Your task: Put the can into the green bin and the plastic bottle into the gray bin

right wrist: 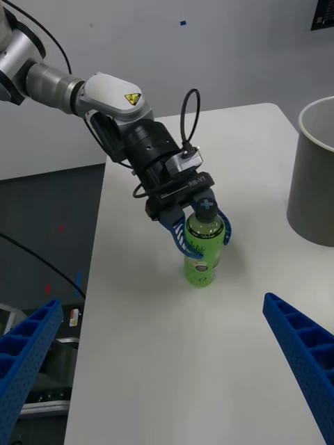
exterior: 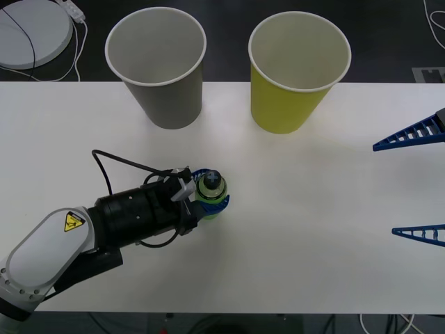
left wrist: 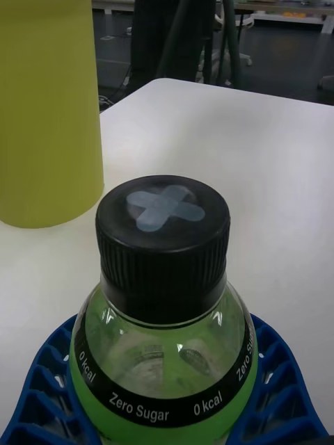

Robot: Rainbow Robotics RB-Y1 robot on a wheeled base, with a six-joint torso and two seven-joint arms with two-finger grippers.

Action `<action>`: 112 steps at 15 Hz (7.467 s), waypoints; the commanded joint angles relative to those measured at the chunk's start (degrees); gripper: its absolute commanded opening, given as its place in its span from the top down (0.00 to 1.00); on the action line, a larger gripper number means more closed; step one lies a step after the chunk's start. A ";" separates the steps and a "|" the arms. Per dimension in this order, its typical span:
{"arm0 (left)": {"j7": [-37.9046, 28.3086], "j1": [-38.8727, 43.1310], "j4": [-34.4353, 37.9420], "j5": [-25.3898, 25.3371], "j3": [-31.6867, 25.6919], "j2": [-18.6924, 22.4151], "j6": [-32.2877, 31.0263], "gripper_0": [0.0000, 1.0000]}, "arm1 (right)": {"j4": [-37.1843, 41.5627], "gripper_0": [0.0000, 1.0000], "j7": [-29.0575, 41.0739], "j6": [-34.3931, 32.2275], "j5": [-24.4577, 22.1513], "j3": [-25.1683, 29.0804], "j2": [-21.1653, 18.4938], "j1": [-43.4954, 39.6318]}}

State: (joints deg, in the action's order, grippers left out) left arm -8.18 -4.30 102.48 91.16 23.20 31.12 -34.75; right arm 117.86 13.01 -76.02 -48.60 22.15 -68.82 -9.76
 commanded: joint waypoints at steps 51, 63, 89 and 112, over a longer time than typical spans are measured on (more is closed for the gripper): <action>-71.63 16.34 38.06 39.89 -26.81 14.06 -7.61 1.00 | 0.00 0.00 0.00 0.00 0.00 0.00 0.00 0.00; -76.37 14.05 47.52 28.64 -45.79 12.91 -33.10 1.00 | 0.00 0.00 0.00 0.00 0.00 0.00 0.00 0.00; -74.35 -22.16 21.27 14.75 -42.80 28.47 -54.28 1.00 | 0.00 0.00 0.00 0.00 0.00 0.00 0.00 0.00; -66.26 -57.05 -8.35 17.30 -18.02 22.67 -55.25 1.00 | 0.00 0.00 0.00 0.00 0.00 0.00 0.00 0.00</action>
State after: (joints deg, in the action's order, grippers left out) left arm -74.56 -60.14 95.22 108.12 4.26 54.10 -90.01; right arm 117.86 13.01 -76.03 -48.60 22.15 -68.82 -9.76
